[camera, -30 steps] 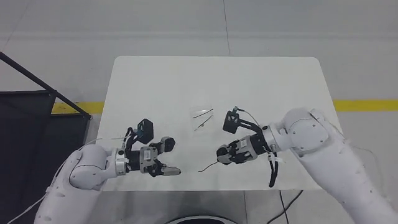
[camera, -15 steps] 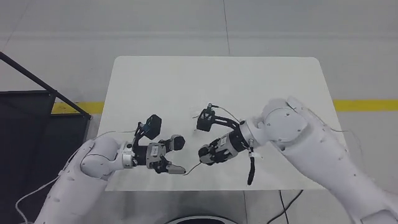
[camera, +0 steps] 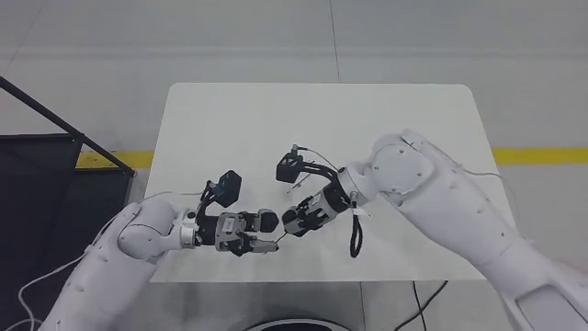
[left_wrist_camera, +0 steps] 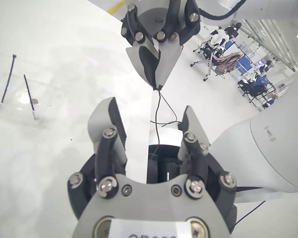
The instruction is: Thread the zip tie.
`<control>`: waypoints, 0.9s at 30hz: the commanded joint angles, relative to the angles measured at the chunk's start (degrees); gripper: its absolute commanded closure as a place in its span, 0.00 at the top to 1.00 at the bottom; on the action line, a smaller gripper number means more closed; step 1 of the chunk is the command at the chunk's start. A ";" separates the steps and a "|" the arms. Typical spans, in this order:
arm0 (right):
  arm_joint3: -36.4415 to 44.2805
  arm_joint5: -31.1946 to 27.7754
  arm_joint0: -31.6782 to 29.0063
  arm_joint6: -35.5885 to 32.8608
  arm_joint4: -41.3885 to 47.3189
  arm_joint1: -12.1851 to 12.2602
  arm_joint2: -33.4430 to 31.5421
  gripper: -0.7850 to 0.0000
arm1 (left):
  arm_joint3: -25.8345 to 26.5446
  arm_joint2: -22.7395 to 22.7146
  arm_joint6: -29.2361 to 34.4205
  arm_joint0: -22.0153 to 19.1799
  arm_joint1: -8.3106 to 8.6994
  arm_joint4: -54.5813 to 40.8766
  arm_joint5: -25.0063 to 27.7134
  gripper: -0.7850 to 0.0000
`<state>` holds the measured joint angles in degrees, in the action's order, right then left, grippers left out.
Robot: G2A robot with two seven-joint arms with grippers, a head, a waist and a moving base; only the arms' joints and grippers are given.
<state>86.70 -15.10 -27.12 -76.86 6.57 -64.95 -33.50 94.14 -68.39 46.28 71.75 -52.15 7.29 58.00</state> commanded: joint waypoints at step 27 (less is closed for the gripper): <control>-3.37 -0.44 1.27 -1.02 -0.11 -2.43 1.24 0.00 | -1.98 5.26 -5.74 -3.03 1.29 4.78 0.00 0.00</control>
<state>83.36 -15.58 -25.86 -77.97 6.47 -67.34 -32.19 92.16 -63.32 40.92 68.71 -50.89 11.83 58.00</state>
